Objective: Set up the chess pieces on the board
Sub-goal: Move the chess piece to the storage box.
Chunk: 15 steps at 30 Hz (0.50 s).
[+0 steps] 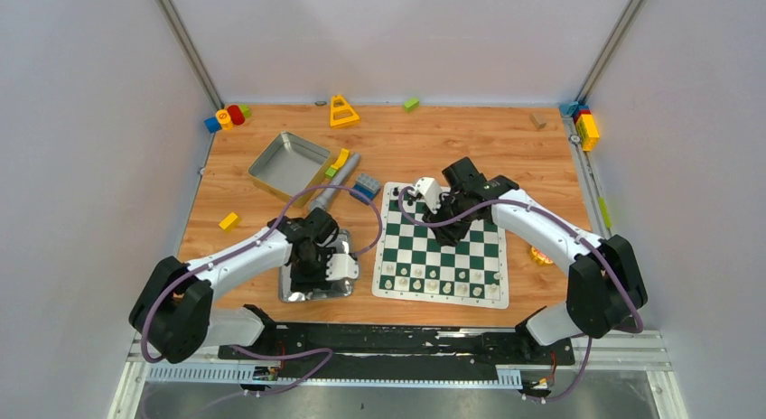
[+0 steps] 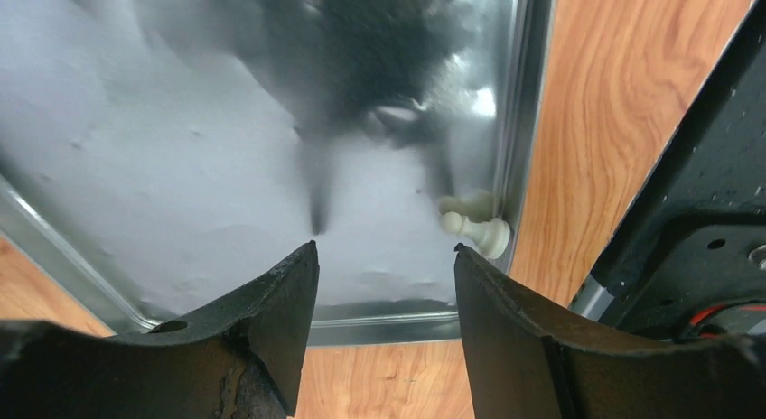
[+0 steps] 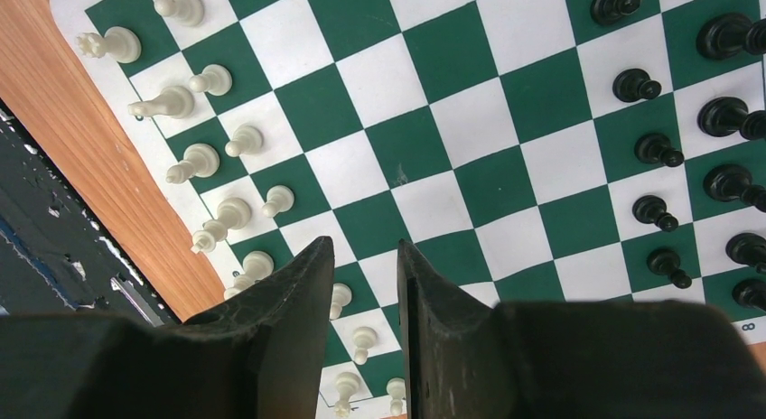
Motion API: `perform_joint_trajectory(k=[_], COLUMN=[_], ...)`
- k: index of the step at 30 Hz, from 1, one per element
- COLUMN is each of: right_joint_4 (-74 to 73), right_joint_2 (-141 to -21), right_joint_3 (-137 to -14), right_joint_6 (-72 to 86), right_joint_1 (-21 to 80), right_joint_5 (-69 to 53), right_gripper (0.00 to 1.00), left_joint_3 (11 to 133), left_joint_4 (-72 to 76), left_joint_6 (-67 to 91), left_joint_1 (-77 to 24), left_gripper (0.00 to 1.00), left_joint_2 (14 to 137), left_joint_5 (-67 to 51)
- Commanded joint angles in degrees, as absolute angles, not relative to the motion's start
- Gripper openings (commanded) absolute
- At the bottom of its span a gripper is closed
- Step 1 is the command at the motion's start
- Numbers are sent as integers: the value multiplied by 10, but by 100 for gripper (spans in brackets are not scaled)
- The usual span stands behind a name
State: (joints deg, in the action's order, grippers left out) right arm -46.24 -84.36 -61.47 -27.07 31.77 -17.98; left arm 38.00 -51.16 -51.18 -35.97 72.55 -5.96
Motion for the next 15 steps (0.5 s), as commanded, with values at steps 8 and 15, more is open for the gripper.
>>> perform_joint_trajectory(k=[8, 15], right_joint_4=[-442, -439], right_joint_2=[-811, -807], right_joint_3=[-603, -594], right_joint_6=[-264, -264], right_joint_1=[308, 302], right_joint_5=[-189, -191], right_gripper=[33, 33], left_joint_3=[433, 469], left_joint_4=[-458, -513], left_joint_6=[-426, -402], left_joint_1=[-363, -361], left_gripper=[63, 66], left_joint_2=[780, 789], left_joint_5=[-109, -116])
